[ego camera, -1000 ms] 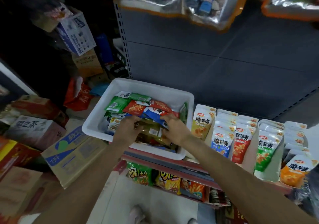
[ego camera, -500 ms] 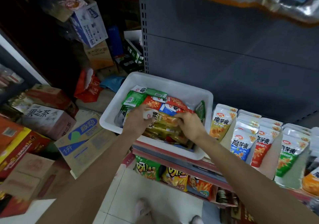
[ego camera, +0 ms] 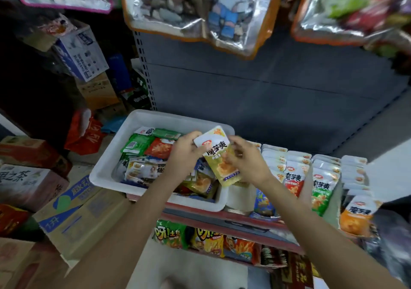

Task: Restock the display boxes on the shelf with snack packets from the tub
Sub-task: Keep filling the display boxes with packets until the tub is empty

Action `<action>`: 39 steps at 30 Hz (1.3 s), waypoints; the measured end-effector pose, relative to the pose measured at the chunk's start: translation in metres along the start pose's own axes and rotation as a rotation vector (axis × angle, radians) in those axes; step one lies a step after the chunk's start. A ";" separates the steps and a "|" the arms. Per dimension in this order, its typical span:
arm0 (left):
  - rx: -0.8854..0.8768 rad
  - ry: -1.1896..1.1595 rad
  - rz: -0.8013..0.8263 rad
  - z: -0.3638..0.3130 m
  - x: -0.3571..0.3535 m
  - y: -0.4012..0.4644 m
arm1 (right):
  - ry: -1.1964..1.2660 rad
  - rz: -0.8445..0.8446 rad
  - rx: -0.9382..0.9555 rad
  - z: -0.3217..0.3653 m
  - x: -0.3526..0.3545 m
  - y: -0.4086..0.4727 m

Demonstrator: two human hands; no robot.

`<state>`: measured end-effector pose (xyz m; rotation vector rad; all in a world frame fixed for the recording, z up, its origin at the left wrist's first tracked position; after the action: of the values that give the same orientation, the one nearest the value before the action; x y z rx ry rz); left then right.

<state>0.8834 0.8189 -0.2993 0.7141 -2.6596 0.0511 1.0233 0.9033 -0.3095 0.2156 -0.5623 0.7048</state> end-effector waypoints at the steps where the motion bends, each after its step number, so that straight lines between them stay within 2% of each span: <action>1: -0.033 0.016 0.024 -0.011 -0.011 0.003 | 0.041 -0.021 0.025 0.003 0.011 -0.001; 3: -0.057 0.010 0.010 -0.025 -0.029 0.009 | 0.086 -0.068 0.042 0.004 0.030 -0.002; 6: 0.020 0.004 -0.027 -0.020 -0.050 0.016 | 0.143 -0.168 -0.031 -0.011 0.055 -0.004; 9: 0.204 0.109 0.122 0.012 -0.073 0.016 | 0.143 -0.232 -0.150 -0.034 0.070 -0.007; 12: 0.328 0.213 0.282 0.039 -0.086 0.008 | 0.101 -0.195 -0.203 -0.046 0.071 -0.007; 17: 0.408 0.116 0.367 0.046 -0.096 -0.004 | -0.051 -0.158 -0.168 -0.041 0.072 -0.003; 22: 0.418 0.089 0.342 0.050 -0.097 -0.006 | -0.164 -0.118 -0.142 -0.038 0.077 -0.002; 26: 0.422 0.072 0.337 0.053 -0.098 -0.006 | -0.243 -0.013 -0.130 -0.047 0.063 -0.003; 35: 0.404 0.000 0.321 0.059 -0.097 -0.007 | -0.930 0.066 0.046 -0.058 0.033 -0.002; 39: 0.401 0.016 0.320 0.059 -0.097 -0.006 | -0.921 -0.006 0.015 -0.063 0.034 -0.003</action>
<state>0.9428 0.8522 -0.3908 0.3879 -2.7491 0.6879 1.0721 0.9434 -0.3426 0.5641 -1.4310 0.5786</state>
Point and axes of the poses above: each hand's wrist, its own y-axis towards the middle knuckle, its own x-axis out of the back of the hand, z = x × y, the point moved 6 cm from there along y, towards the middle knuckle, and after that the axes turned 4 degrees about -y, right-handed, at the moved point
